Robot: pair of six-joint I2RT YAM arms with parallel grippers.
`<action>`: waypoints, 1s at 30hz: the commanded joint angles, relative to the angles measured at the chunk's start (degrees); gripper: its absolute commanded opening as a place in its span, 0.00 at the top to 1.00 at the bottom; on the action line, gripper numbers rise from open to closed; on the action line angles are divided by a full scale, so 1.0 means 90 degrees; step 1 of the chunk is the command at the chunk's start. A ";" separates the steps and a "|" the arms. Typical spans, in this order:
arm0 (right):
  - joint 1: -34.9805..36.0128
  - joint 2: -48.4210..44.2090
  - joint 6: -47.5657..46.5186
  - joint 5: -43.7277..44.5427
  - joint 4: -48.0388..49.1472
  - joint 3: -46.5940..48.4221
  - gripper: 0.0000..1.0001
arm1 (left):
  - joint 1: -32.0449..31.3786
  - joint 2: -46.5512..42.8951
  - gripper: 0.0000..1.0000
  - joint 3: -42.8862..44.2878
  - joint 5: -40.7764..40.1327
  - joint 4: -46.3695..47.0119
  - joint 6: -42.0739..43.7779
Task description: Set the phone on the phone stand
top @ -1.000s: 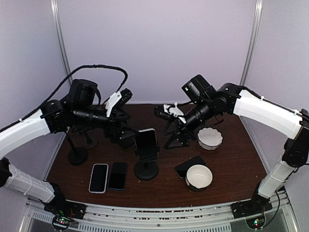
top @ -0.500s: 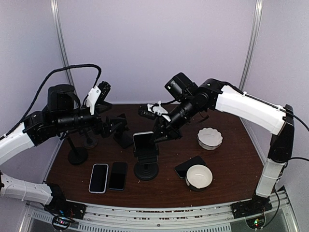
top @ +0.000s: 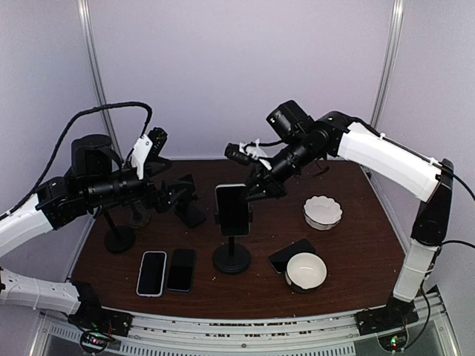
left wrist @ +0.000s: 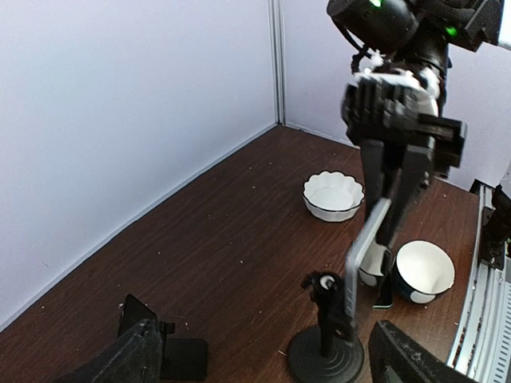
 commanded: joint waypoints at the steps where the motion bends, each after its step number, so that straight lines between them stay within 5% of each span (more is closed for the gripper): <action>1: -0.0680 -0.0094 0.0090 0.0370 0.0297 0.0633 1.00 | -0.0009 -0.0099 0.07 -0.0094 0.0129 0.0488 0.0196; 12: -0.1877 0.0627 -0.0090 0.0689 0.0035 0.2055 1.00 | -0.0009 0.0192 0.07 0.0080 -0.0143 0.0125 0.0170; 30: -0.2457 0.0849 -0.0038 0.0884 0.0510 0.1662 1.00 | -0.0009 0.0371 0.07 0.0147 -0.0256 0.0031 0.0135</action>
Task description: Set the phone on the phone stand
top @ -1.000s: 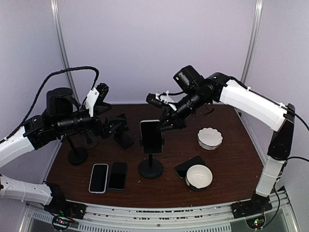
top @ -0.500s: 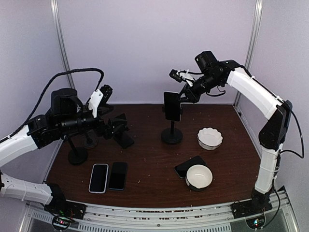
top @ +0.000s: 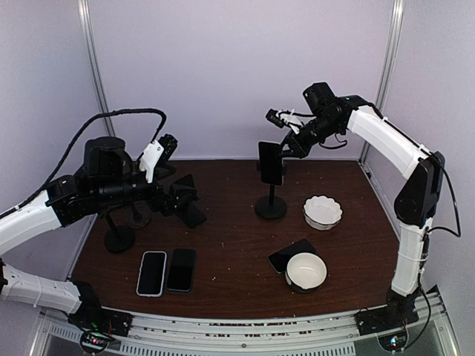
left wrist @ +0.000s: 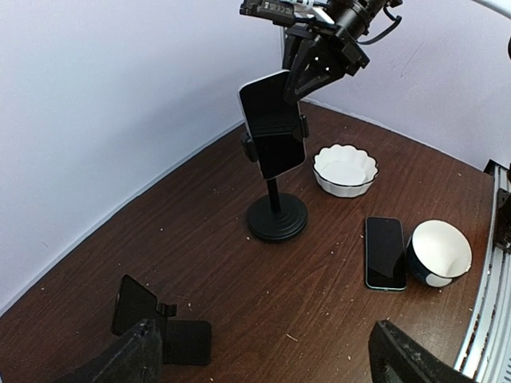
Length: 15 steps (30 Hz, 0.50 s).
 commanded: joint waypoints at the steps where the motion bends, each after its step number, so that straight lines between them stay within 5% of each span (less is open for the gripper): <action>1: -0.0071 -0.0265 -0.0012 -0.0216 0.0847 -0.0153 0.97 | -0.0009 0.0000 0.07 0.0156 -0.0044 0.0152 0.0014; 6: -0.0081 -0.0561 0.0031 -0.0295 0.1092 -0.0748 0.48 | -0.0009 0.0012 0.06 0.0134 -0.0232 0.0079 -0.0033; 15: -0.0088 -0.1117 0.0162 -0.0296 0.1128 -0.1029 0.32 | 0.0005 0.0305 0.02 0.0528 -0.1392 -0.0473 -0.0587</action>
